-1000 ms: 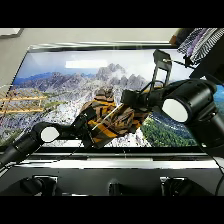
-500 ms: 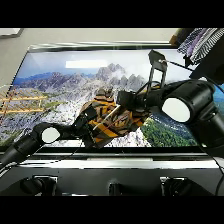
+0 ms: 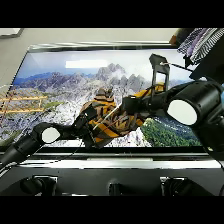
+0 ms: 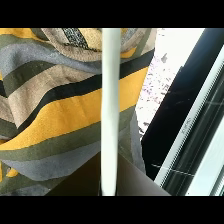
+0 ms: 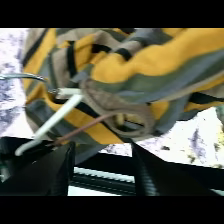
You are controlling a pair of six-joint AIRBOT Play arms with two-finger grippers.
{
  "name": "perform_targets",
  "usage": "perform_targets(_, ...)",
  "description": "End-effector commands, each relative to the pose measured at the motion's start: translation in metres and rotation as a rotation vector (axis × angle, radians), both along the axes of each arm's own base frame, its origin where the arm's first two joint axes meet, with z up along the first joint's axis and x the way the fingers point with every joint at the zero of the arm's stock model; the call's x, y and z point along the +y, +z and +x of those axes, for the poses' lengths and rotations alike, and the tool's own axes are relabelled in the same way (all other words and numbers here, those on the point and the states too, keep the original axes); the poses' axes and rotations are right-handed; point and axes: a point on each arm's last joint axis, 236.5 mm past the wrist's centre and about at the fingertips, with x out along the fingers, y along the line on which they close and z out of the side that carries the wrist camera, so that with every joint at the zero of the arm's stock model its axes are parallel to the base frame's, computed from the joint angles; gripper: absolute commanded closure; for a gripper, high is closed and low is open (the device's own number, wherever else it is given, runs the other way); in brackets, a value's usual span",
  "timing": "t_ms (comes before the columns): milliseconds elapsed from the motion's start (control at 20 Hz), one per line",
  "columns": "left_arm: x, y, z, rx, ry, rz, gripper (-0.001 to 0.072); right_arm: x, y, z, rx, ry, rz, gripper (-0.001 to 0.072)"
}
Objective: Fold the clothes and pants, and hang the long-sleeved shirts on hangers.
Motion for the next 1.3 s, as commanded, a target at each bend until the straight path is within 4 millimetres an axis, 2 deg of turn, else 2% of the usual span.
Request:
perform_targets(0,-0.001,0.002,0.003,-0.013,0.006,-0.006,0.0684,-0.040,0.006,0.001,-0.040,-0.061,-0.123,0.0289)
perform_targets(50,-0.001,0.003,0.005,-0.021,0.010,-0.010,0.0684,-0.055,0.016,0.005,-0.081,-0.120,-0.136,0.0289)
perform_targets(200,-0.002,0.004,0.007,-0.027,0.014,-0.014,0.0684,-0.125,0.037,0.020,-0.105,-0.414,-0.077,0.0288)
perform_targets(250,-0.002,0.004,0.007,-0.027,0.014,-0.014,0.0685,-0.143,0.040,0.026,-0.089,-0.441,-0.048,0.0288)
perform_targets(300,-0.002,0.004,0.007,-0.027,0.014,-0.014,0.0684,-0.147,0.041,0.032,-0.083,-0.362,-0.025,0.0291)
perform_targets(400,-0.002,0.004,0.007,-0.027,0.014,-0.014,0.0685,-0.124,0.049,0.039,-0.156,0.060,-0.025,0.0287)
perform_targets(450,-0.002,0.004,0.007,-0.027,0.014,-0.014,0.0685,-0.113,0.053,0.038,-0.235,0.277,-0.076,0.0263)
perform_targets(550,-0.002,0.004,0.007,-0.027,0.014,-0.014,0.0685,-0.091,0.058,0.034,-0.498,0.839,-0.349,0.0225)
perform_targets(650,-0.002,0.004,0.007,-0.026,0.014,-0.013,0.0685,-0.079,0.054,0.035,-0.621,1.114,-0.515,0.0219)
perform_targets(850,-0.001,0.002,0.004,-0.015,0.007,-0.007,0.0685,-0.054,0.025,0.032,-0.588,1.291,-0.496,0.0218)
perform_targets(1050,0.000,0.000,0.000,-0.003,0.000,0.000,0.0685,-0.020,0.025,0.045,-0.680,1.352,-0.561,0.0212)
perform_targets(1250,0.000,0.000,0.001,-0.003,0.000,0.000,0.0685,-0.010,0.000,0.045,-0.611,1.407,-0.517,0.0185)
